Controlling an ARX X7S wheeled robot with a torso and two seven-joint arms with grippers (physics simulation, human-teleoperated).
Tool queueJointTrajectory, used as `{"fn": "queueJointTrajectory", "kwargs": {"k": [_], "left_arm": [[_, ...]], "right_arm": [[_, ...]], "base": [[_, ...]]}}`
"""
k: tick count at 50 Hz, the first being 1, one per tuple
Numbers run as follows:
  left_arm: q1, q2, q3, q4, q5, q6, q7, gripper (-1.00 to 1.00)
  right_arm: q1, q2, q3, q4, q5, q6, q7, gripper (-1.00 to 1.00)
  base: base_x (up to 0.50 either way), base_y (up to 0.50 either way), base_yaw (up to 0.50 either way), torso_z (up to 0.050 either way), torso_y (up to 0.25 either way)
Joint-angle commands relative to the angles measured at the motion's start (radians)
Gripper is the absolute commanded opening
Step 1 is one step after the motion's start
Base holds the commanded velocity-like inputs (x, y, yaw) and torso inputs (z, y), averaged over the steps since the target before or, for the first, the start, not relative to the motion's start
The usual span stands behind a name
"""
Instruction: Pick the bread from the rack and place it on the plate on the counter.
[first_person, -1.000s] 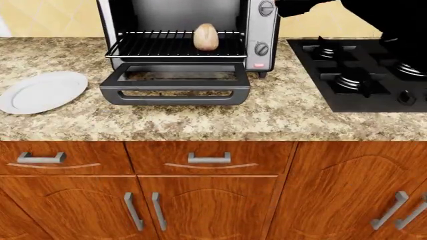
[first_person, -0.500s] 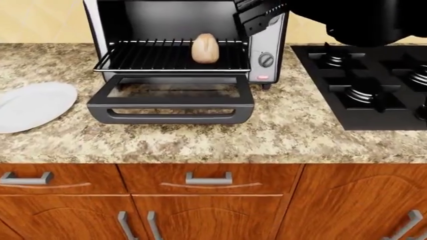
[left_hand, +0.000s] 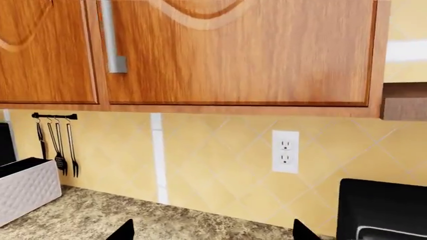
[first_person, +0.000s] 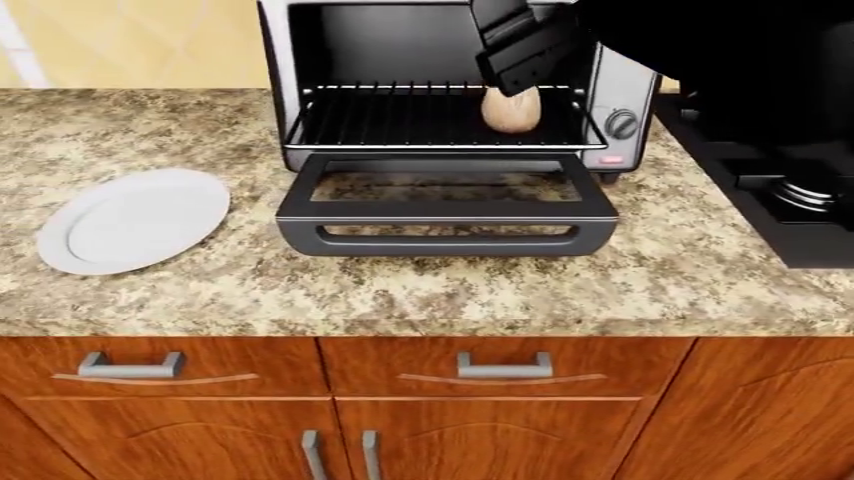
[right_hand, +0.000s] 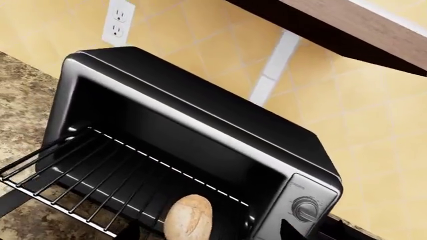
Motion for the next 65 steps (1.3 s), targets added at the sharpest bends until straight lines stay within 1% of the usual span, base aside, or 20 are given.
{"fn": "queueJointTrajectory", "kwargs": {"k": [1, 34, 41, 44, 46, 49, 65], "left_arm": [[-0.002, -0.010, 0.000, 0.005, -0.005, -0.007, 0.003, 1.00], [-0.006, -0.011, 0.004, 0.016, -0.021, -0.011, 0.018, 1.00], [-0.018, -0.014, 0.002, 0.017, -0.027, -0.019, 0.018, 1.00], [-0.011, -0.014, 0.004, 0.019, -0.029, -0.018, 0.020, 1.00], [-0.010, -0.012, 0.006, 0.018, -0.028, -0.016, 0.022, 1.00], [0.002, -0.014, 0.007, 0.022, -0.029, -0.010, 0.023, 1.00], [0.020, -0.014, 0.012, 0.022, -0.028, 0.003, 0.026, 1.00]], "right_arm": [[-0.004, 0.005, -0.018, -0.018, 0.019, -0.011, 0.016, 1.00], [-0.013, 0.021, -0.076, -0.037, 0.019, -0.057, 0.004, 1.00], [-0.006, 0.021, -0.076, -0.041, 0.044, -0.058, 0.012, 1.00], [-0.001, 0.027, -0.084, -0.064, 0.014, -0.073, -0.003, 1.00], [-0.004, 0.025, -0.084, -0.046, 0.029, -0.070, 0.003, 1.00], [-0.012, 0.031, -0.085, -0.060, 0.025, -0.080, -0.015, 1.00], [-0.007, 0.039, -0.095, -0.068, 0.034, -0.094, -0.002, 1.00]], "base": [[0.00, 0.50, 0.00, 0.000, 0.000], [0.00, 0.50, 0.00, 0.000, 0.000], [0.00, 0.49, 0.00, 0.000, 0.000], [0.00, 0.00, 0.00, 0.000, 0.000], [0.00, 0.00, 0.00, 0.000, 0.000], [0.50, 0.00, 0.00, 0.000, 0.000], [0.50, 0.00, 0.00, 0.000, 0.000]]}}
